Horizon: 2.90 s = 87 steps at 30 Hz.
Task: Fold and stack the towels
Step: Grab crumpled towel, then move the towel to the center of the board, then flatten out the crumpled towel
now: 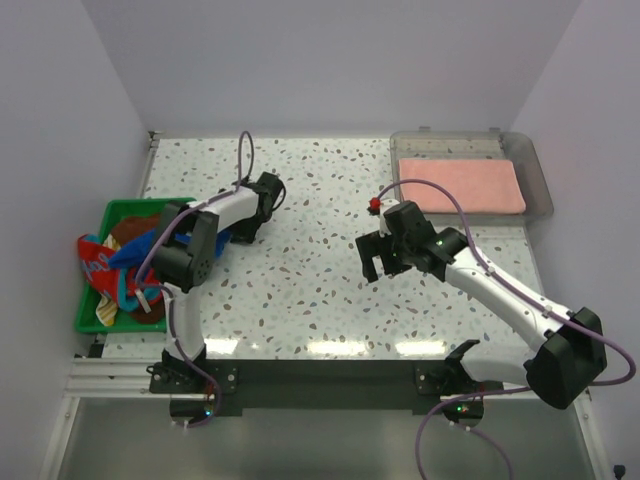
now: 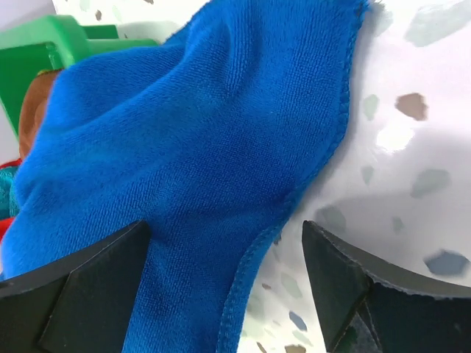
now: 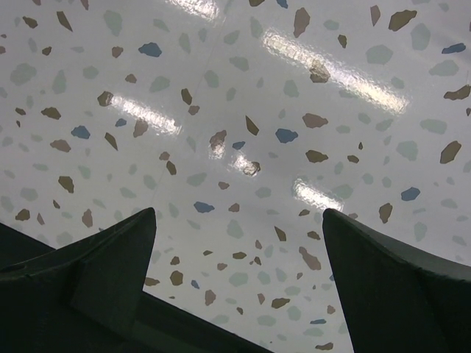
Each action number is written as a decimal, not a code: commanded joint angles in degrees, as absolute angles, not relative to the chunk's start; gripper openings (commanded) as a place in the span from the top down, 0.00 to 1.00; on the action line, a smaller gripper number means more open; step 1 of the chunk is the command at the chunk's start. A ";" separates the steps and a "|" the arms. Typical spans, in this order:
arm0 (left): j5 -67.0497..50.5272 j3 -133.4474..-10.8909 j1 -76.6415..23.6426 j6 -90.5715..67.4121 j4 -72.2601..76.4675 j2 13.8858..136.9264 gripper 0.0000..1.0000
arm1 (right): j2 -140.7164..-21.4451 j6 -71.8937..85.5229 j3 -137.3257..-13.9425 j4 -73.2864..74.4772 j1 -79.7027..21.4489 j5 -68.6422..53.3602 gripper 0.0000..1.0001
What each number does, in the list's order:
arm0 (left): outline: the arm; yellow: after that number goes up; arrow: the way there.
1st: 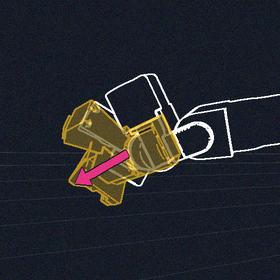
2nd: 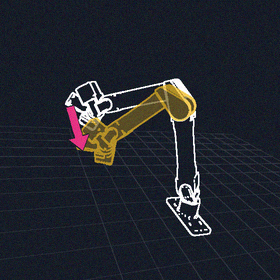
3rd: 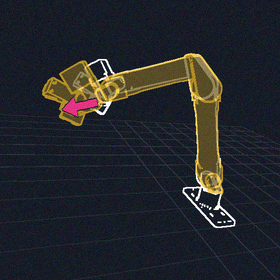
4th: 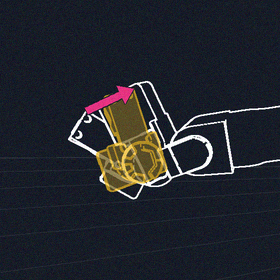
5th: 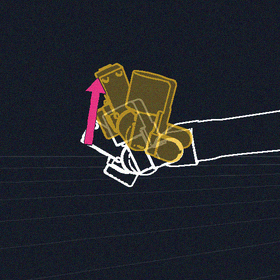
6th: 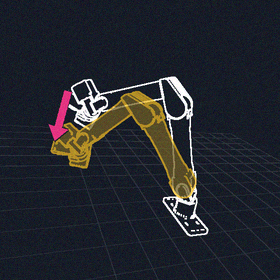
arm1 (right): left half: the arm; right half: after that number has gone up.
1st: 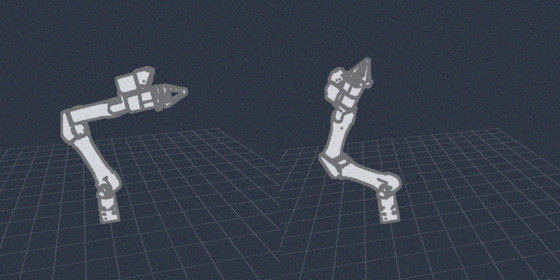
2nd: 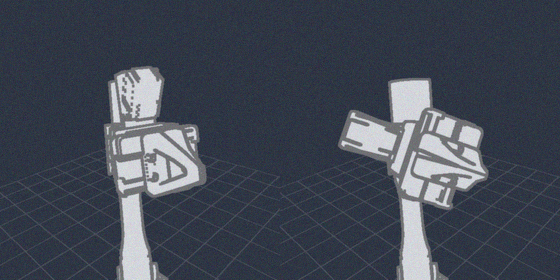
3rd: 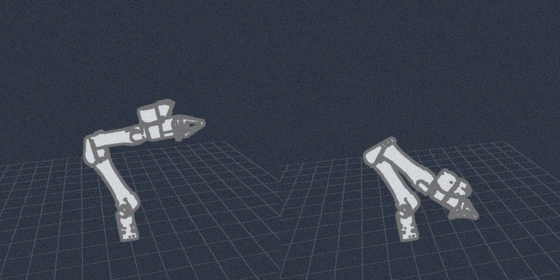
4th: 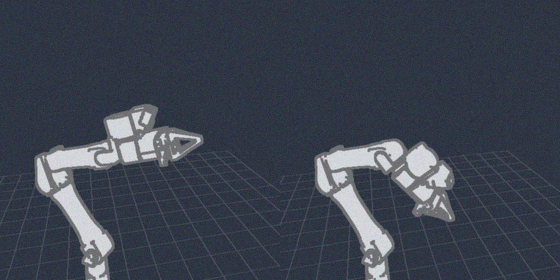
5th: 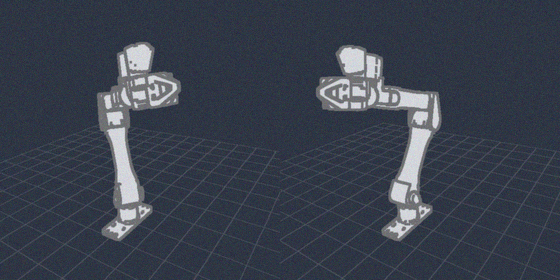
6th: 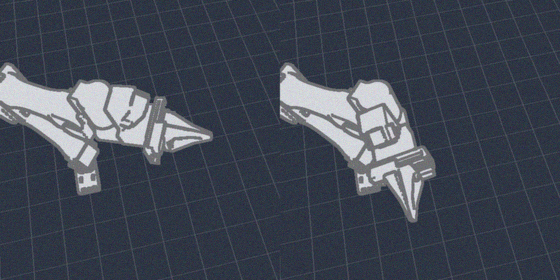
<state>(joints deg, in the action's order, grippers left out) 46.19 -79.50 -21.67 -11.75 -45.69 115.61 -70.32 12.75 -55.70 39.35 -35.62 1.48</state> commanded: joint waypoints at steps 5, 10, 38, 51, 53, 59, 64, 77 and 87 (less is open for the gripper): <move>52.90 -81.48 -20.83 -10.81 -43.95 119.97 0.37 | -69.61 12.30 -55.20 36.83 -35.77 0.18 0.01; 54.49 -81.21 -20.74 -10.46 -42.28 119.80 0.92 | -69.08 12.39 -54.76 37.00 -35.77 0.18 0.01; 7.15 -91.43 -58.00 -27.42 -32.30 96.80 0.79 | -45.01 16.17 -56.43 37.62 -35.77 25.22 0.01; 23.36 -63.29 -38.79 -36.39 -37.43 72.52 0.14 | -65.02 12.13 -58.53 33.14 -35.95 3.10 0.11; 27.31 -61.80 -35.96 -36.21 -39.90 70.07 0.15 | -69.59 11.95 -59.67 32.00 -36.56 1.50 0.17; 34.54 -58.02 -24.45 -35.78 -43.42 66.71 0.20 | -86.11 10.20 -67.22 29.88 -42.70 0.18 0.42; 36.12 -54.76 -17.24 -35.24 -42.72 66.62 0.22 | -99.28 9.05 -75.75 29.27 -48.77 0.18 0.45; 37.09 -46.85 0.95 -31.38 -37.00 67.32 0.30 | -111.36 16.33 -75.60 30.32 -48.78 3.60 0.52; 36.65 -48.25 14.76 -33.13 -32.71 72.94 0.46 | -100.75 25.40 -58.02 33.13 -34.38 4.92 0.70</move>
<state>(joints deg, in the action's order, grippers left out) 35.62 -47.03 11.77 -32.08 -36.71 71.24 -103.63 21.85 -64.10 26.13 -39.40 1.63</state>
